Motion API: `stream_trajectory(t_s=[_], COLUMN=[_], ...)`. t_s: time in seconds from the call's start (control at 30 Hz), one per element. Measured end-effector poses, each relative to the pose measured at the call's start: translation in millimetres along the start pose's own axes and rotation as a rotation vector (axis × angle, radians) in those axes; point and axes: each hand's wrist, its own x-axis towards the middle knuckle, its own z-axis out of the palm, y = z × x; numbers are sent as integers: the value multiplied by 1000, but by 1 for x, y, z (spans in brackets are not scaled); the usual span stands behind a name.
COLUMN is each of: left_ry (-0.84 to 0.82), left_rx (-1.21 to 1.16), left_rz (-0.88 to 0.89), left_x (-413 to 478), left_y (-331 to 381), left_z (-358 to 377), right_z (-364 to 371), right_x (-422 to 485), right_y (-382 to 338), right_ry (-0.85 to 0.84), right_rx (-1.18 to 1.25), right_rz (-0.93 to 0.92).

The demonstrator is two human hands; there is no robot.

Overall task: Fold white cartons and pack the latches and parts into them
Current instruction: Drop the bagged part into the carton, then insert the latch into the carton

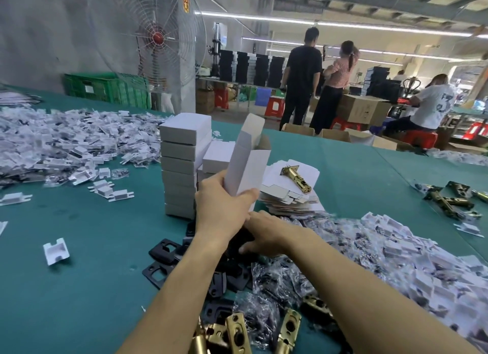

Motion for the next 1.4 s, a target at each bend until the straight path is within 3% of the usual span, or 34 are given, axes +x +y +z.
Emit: stream_trajectory(t_s=[0.1, 0.4, 0.67, 0.77, 0.9, 0.97, 1.2, 1.4], left_ry=[-7, -40, -31, -59, -92, -112, -88, -160], left_rx=[-9, -17, -29, -57, -104, -138, -121, -138], left_rz=[-14, -17, -14, -40, -102, -115, -65, -102], left_x=[-1, -1, -1, -5, -9, -10, -10, -11], left_y=[0, -4, -5, -5, -6, -7, -8, -7], left_z=[2, 4, 7, 10, 13, 14, 13, 11], right_z=[2, 2, -18, -15, -6, -2, -9, -52], right_x=[1, -15, -63, -84, -105, -107, -110, -131], right_y=[1, 1, 35, 45, 51, 49, 46, 39], right_ry=[-48, 166, 385, 362, 175, 175, 377, 865], right_rx=[-63, 161, 730, 950, 669, 578, 226, 776], right_rz=[22, 33, 211, 294, 227, 218, 121, -86])
